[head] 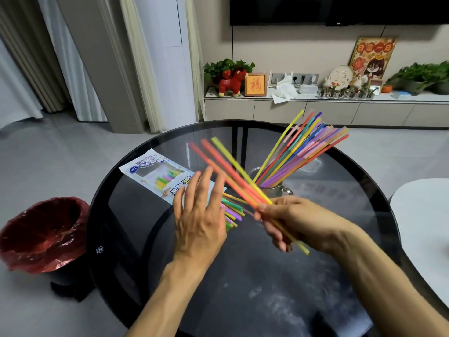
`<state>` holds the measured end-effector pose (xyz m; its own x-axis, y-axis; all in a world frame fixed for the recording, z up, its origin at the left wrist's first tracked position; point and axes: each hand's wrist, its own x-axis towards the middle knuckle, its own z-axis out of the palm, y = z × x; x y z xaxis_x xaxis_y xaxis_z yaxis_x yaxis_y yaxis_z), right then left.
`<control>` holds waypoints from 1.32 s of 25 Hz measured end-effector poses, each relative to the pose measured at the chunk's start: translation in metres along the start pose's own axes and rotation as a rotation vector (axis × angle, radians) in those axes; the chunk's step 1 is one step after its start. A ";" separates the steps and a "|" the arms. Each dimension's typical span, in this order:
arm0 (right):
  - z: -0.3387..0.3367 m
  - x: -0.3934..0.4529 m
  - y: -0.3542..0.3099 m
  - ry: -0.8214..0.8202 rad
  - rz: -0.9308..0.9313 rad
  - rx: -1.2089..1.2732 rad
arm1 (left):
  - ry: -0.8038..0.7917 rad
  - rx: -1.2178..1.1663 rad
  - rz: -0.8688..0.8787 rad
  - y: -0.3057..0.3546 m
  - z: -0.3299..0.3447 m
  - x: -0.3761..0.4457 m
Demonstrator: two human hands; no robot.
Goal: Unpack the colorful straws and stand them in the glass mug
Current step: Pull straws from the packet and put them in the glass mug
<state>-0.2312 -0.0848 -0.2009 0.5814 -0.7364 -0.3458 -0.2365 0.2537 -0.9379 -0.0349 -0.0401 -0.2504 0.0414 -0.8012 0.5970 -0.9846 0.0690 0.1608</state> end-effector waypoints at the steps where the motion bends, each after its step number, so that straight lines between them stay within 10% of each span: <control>1: 0.007 -0.001 -0.002 -0.143 0.006 0.024 | 0.050 0.026 0.092 0.003 -0.003 0.000; 7: -0.006 -0.013 -0.009 -0.471 -0.134 0.286 | 0.095 -0.236 0.252 0.018 -0.029 0.012; 13: -0.022 -0.011 -0.012 0.122 -0.512 0.523 | -0.210 -1.257 -0.051 0.039 -0.048 0.030; 21: 0.018 0.012 0.002 0.109 -0.610 -0.176 | -0.674 -1.139 -0.221 0.010 0.009 -0.001; 33: 0.015 0.007 0.002 0.021 -0.582 -0.048 | -0.972 -1.246 -0.206 0.014 -0.004 0.003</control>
<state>-0.2158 -0.0799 -0.2055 0.6110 -0.7584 0.2272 0.0820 -0.2247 -0.9710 -0.0474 -0.0394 -0.2432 -0.4494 -0.8818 -0.1428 -0.2070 -0.0527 0.9769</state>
